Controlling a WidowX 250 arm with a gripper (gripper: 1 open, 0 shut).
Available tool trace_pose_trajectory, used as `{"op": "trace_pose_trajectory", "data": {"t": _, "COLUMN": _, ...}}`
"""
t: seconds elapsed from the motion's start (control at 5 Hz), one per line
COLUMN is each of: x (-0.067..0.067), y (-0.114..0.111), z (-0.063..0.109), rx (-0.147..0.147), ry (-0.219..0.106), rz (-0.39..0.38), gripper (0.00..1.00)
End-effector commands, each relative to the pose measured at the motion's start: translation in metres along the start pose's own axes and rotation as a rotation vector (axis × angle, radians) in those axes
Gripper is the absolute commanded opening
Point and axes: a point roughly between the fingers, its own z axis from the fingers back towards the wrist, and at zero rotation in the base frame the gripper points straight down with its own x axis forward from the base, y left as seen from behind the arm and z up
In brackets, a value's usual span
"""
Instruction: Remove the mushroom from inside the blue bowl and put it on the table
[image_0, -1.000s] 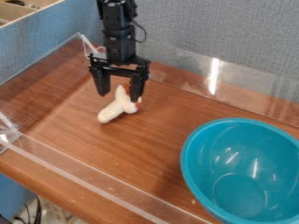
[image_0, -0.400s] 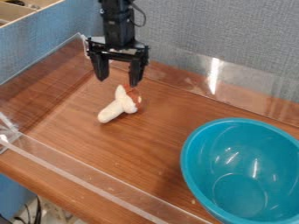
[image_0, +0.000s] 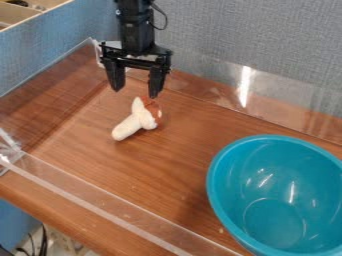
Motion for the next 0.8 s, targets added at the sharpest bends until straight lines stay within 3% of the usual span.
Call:
{"op": "trace_pose_trajectory", "data": {"t": 0.0, "x": 0.0085, "y": 0.0013, "z": 0.0184, "rx": 0.011, "ry": -0.061, "rz": 0.003, "gripper": 1.0}}
{"op": "trace_pose_trajectory", "data": {"t": 0.6, "x": 0.011, "y": -0.0005, "z": 0.0154, "rx": 0.015, "ry": -0.056, "rz": 0.013, "gripper": 1.0}}
